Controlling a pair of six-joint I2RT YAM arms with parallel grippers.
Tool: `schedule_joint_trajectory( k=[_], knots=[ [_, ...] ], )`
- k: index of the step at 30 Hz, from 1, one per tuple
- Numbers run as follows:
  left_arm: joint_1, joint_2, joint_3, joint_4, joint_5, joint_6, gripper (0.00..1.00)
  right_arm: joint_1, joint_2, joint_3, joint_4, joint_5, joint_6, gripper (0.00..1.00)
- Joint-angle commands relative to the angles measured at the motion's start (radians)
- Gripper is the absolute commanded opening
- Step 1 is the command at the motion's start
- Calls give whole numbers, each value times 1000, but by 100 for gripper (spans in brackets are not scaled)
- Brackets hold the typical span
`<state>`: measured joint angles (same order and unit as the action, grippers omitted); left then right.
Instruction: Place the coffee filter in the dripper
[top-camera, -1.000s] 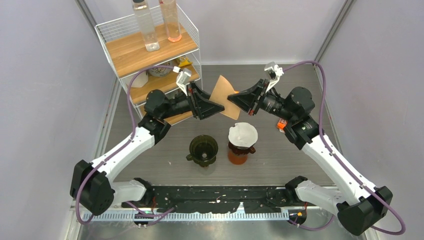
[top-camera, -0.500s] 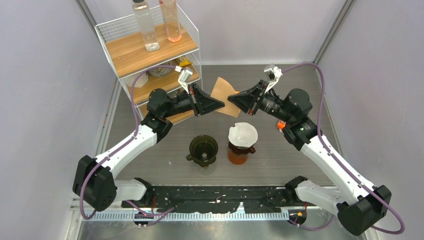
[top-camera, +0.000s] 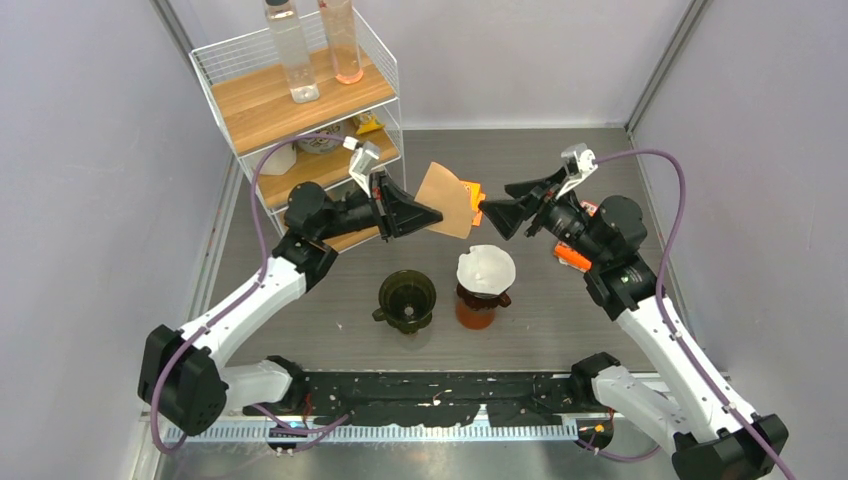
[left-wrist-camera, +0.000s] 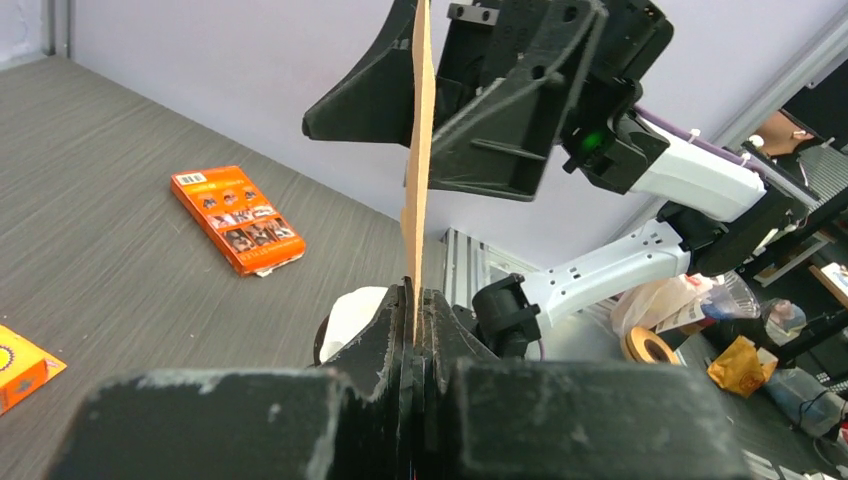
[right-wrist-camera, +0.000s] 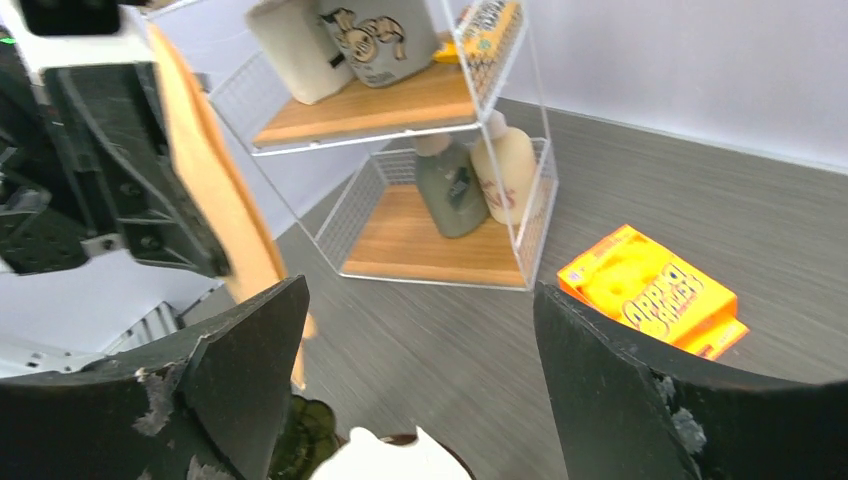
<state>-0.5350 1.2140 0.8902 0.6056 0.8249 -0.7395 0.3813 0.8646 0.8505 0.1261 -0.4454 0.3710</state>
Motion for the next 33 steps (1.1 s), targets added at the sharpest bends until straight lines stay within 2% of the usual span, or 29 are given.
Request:
schedule_joint_trajectory(
  k=[1, 13, 33],
  knots=[
    [4, -45, -2, -22, 43, 80, 0, -39, -44, -28, -37, 24, -57, 89],
    [4, -11, 28, -56, 35, 90, 0, -40, -46, -54, 14, -169, -101, 89],
    [5, 5, 48, -54, 72, 81, 0, -41, 20, -10, -23, -89, -95, 89]
  ],
)
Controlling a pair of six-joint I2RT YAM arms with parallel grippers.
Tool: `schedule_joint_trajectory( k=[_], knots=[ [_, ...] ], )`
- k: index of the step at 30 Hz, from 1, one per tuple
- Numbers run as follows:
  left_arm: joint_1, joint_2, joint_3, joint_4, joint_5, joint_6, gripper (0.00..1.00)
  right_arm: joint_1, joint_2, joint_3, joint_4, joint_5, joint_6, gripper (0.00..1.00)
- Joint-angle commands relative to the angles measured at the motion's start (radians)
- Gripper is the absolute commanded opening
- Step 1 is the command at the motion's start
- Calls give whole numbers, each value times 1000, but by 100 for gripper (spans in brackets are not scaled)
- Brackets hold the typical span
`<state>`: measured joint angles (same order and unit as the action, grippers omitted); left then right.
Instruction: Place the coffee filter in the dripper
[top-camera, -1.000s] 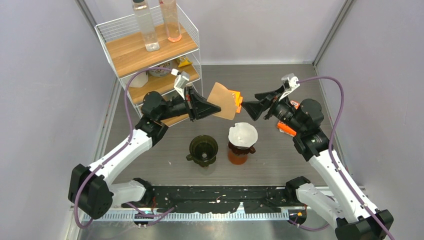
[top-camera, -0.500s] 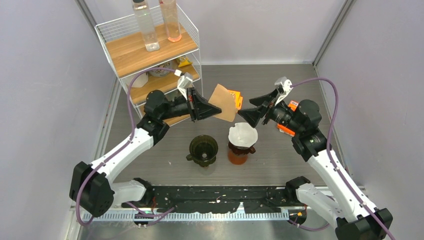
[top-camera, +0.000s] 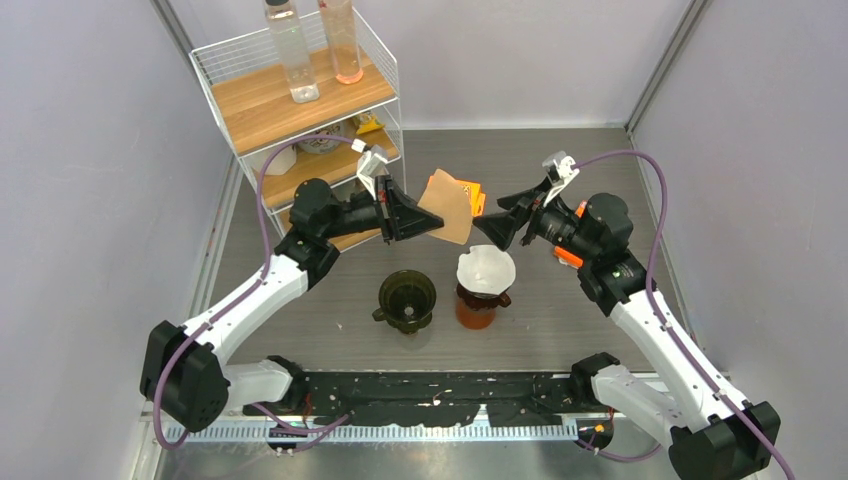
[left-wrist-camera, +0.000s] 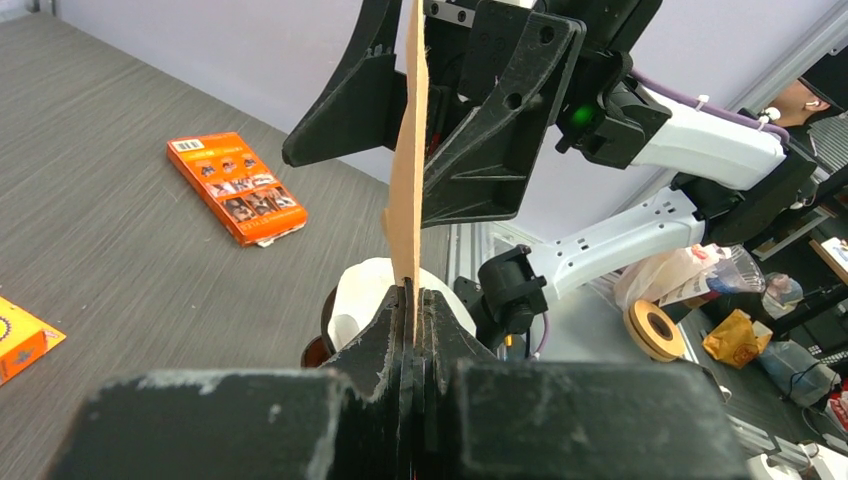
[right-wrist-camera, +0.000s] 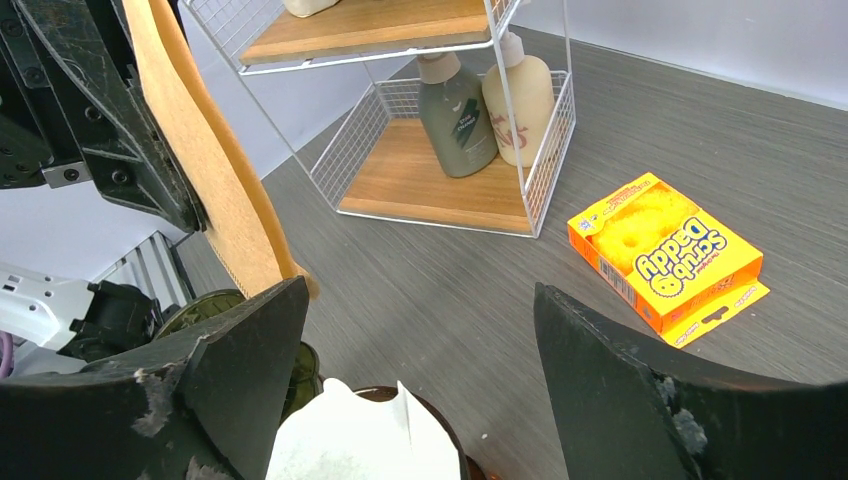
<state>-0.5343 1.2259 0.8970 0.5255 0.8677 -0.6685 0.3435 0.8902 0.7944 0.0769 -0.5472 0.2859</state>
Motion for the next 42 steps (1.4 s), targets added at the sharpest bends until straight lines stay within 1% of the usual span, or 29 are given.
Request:
schedule_joint_trajectory(
  k=[1, 4, 10, 16, 28, 32, 37, 42],
  knots=[
    [4, -7, 42, 27, 29, 9, 0, -3, -5, 46, 26, 15, -11, 89],
    [4, -3, 44, 32, 29, 6, 0, -4, -2, 48, 27, 7, -10, 89],
    [4, 6, 44, 59, 50, -13, 0, -3, 19, 53, 46, -53, 7, 89],
    [4, 8, 45, 52, 33, -10, 0, -3, 21, 52, 66, -129, 26, 89],
    [3, 15, 53, 25, 8, 4, 0, -3, -23, 33, 66, -152, 45, 89],
    [3, 17, 57, 39, 40, -1, 0, -2, -10, 36, 94, -153, 61, 89],
    [1, 23, 60, 79, 110, -16, 0, -3, 43, 60, 151, -208, 98, 90],
    [-4, 29, 60, 89, 137, -18, 0, 0, 68, 74, 191, -240, 126, 89]
  ],
)
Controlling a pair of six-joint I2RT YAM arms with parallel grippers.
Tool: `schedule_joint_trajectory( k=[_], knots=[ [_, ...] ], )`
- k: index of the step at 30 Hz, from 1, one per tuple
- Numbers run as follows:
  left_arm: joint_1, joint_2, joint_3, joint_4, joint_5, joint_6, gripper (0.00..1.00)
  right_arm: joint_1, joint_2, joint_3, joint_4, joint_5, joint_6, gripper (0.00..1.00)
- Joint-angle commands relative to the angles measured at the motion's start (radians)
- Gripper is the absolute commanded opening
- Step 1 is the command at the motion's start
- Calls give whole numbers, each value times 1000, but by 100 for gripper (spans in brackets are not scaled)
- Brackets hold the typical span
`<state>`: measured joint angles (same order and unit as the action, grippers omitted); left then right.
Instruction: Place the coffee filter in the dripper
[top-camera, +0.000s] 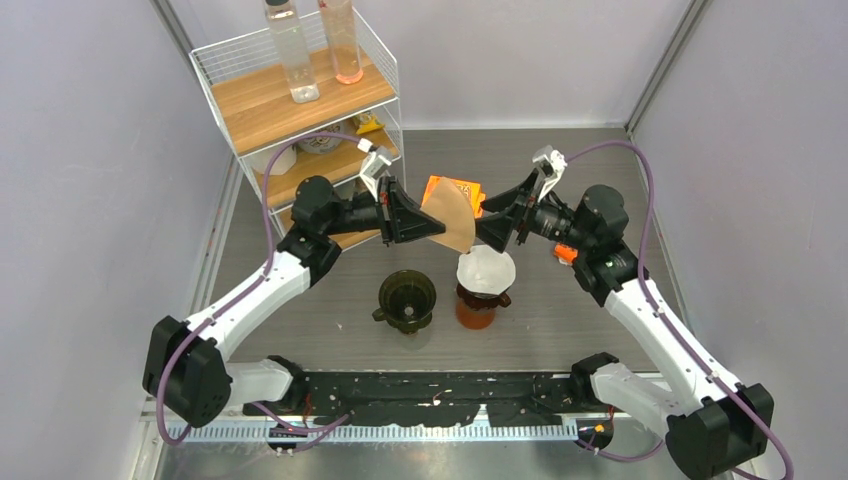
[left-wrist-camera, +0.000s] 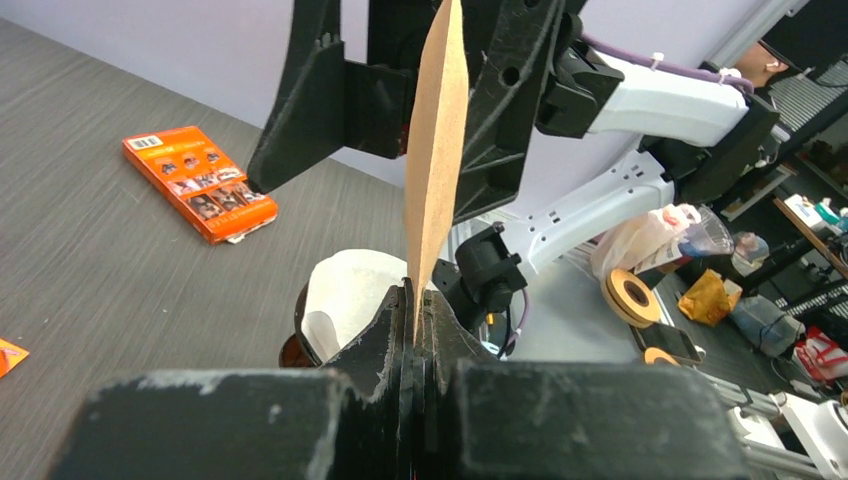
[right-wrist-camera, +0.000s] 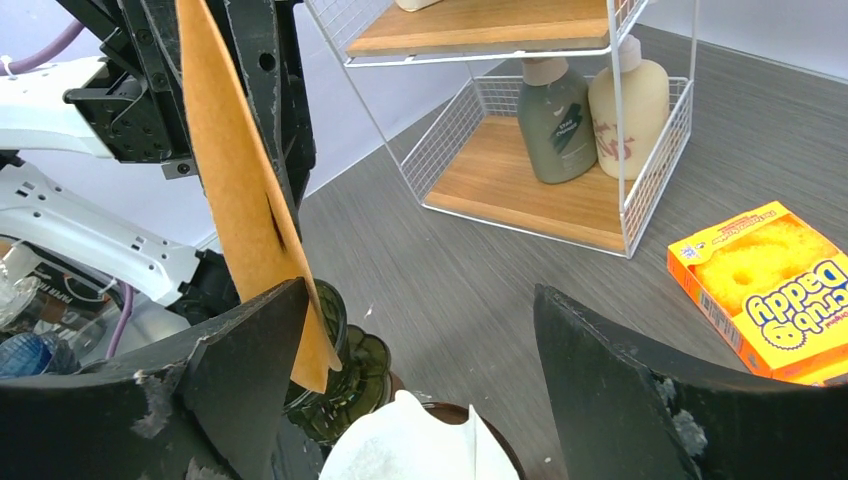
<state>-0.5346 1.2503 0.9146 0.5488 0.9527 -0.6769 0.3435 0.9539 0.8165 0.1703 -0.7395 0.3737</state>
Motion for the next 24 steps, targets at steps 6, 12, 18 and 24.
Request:
schedule_joint_trajectory(
  k=[6, 12, 18, 24],
  knots=[
    [-12, 17, 57, 61, 82, -8, 0, 14, 31, 65, 146, -105, 72, 87],
    [-20, 30, 64, 66, 102, -14, 0, 53, 69, 93, 168, -144, 79, 84],
    [-22, 24, 62, 63, 101, -10, 0, 76, 91, 105, 161, -147, 81, 66],
    [-22, 20, 58, 61, 101, -3, 0, 81, 84, 101, 161, -145, 92, 48]
  ],
)
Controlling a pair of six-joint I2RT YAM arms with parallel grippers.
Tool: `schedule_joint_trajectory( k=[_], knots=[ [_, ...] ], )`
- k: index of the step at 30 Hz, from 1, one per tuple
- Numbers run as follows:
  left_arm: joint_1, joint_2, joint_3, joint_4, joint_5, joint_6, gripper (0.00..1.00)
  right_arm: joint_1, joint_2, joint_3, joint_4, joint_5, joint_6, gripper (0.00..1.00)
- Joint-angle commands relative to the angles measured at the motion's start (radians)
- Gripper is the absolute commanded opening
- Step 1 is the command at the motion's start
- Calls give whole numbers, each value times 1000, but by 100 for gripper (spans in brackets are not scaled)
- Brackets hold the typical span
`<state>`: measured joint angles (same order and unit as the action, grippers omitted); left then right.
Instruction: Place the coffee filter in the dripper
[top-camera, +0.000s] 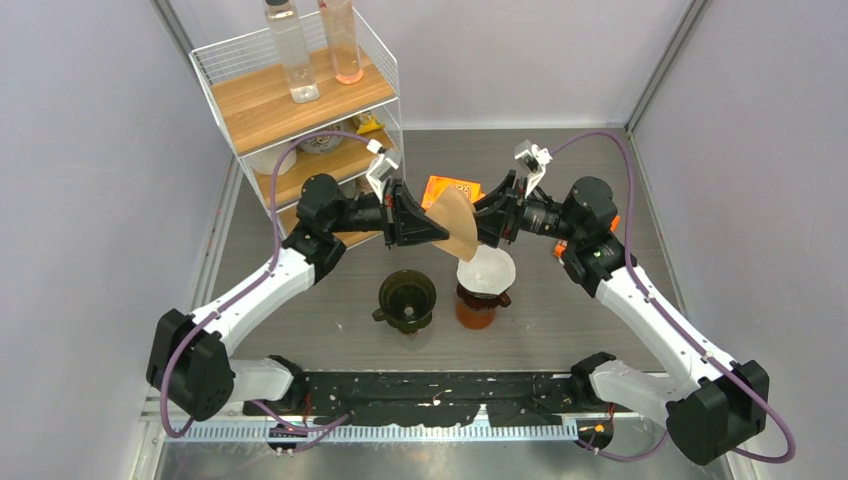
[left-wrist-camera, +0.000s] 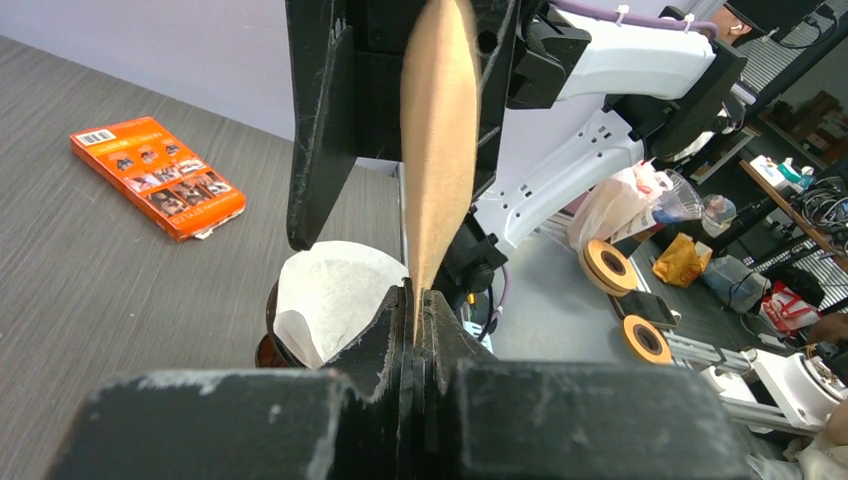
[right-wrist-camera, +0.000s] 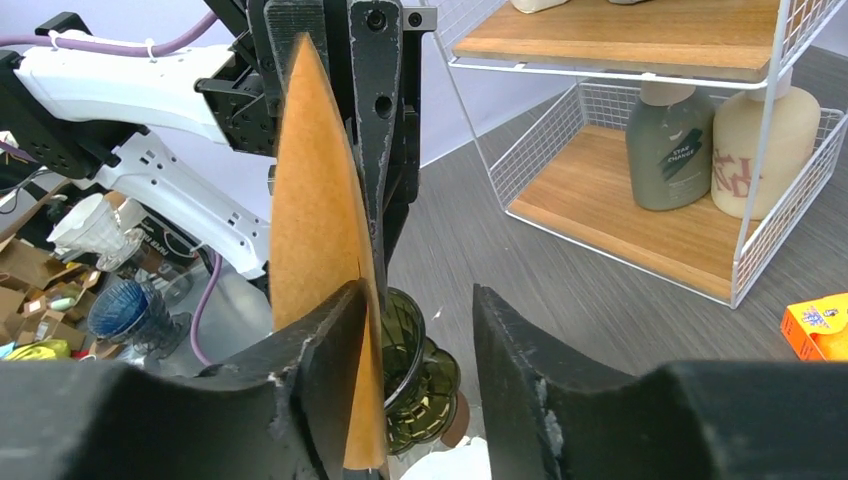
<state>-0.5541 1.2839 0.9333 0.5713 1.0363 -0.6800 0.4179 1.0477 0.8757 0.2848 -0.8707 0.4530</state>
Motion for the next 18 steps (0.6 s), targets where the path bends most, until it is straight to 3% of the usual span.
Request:
schedule_joint_trajectory(
  k=[1, 5, 9, 13, 16, 17, 18],
  knots=[
    [-3, -14, 40, 39, 21, 0, 0, 7, -9, 42, 47, -15, 15, 46],
    [-2, -12, 45, 36, 23, 0, 0, 11, -8, 43, 60, -44, 20, 19],
    [-1, -11, 60, -5, 17, 21, 1, 15, -15, 43, 57, -36, 15, 6],
    [-3, -9, 77, -51, -1, 44, 6, 15, -26, 45, 51, -4, 4, 5],
    [0, -16, 92, -104, -31, 67, 31, 15, -38, 46, 40, 33, -3, 5],
    [0, -24, 95, -156, -55, 91, 44, 15, -41, 51, 15, 47, -9, 5],
    [-1, -36, 97, -204, -104, 117, 63, 15, -48, 55, -4, 84, -31, 5]
  ],
)
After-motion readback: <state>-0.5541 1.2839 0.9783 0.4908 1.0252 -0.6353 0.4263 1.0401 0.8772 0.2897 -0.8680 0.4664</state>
